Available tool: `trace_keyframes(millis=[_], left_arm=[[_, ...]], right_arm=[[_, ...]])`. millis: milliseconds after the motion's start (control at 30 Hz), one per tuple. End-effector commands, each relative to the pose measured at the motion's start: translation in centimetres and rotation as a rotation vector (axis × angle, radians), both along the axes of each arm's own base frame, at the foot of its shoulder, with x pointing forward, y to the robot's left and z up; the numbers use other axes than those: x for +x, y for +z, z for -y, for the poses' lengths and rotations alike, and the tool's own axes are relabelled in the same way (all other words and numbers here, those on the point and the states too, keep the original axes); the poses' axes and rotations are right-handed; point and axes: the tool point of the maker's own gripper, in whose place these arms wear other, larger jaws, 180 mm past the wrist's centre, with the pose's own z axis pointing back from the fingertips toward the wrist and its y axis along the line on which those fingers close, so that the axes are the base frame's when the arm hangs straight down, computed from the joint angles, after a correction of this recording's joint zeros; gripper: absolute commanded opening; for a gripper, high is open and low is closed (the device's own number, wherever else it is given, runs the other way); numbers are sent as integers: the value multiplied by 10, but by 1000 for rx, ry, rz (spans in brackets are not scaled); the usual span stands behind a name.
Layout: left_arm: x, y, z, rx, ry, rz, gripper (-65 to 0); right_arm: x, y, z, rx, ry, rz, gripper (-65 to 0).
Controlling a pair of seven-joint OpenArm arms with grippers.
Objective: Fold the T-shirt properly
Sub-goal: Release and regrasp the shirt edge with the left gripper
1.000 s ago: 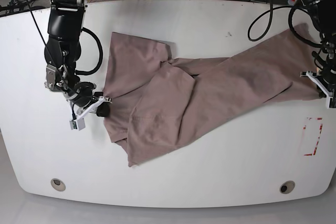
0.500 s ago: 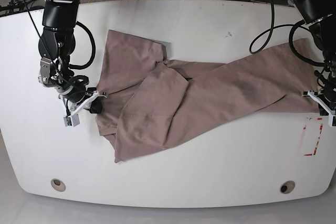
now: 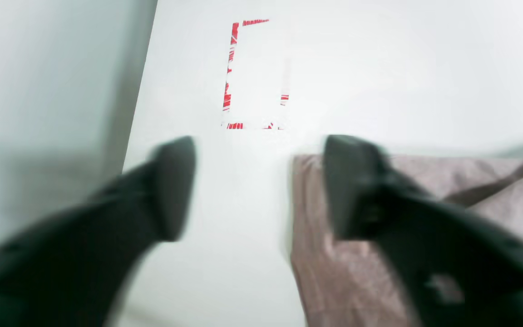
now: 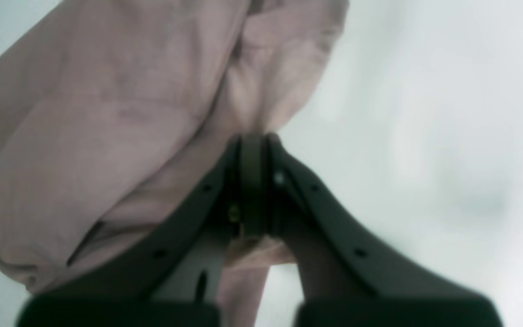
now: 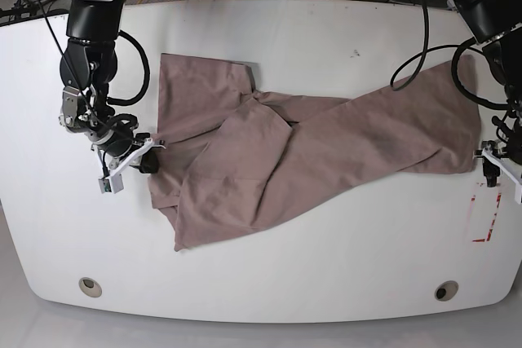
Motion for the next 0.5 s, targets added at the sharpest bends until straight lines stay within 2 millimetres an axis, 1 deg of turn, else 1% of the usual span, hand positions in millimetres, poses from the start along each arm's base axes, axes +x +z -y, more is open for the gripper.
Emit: trace_keyframes(millis=[0,33,133,233,267,367,467], left_arm=[[5,25,-2,34,-12,63,-113],[-1,18,1,45,-37,30,-96],[-19,3,15,87,-135,-70,-114],[-41,-13,21,82,-167,-134,-119],[-51,-17,18,67,-136,-142,-119],[-71,-28,12,46,-86,-171,-119],[-91,-41,16,49,-88,-220,-119]], right_arm=[[14,22,12,1,-23,69,-650],[13,21,12,1,-23,66,-650],[12,20,14,-2,-25,64,-650],[11,20,14,-4,-25,62,-650],[11,20,14,-4,-25,62,-650],[11,19,14,-2,-25,61,-650],[11,18,11,2,-23,60,-650]])
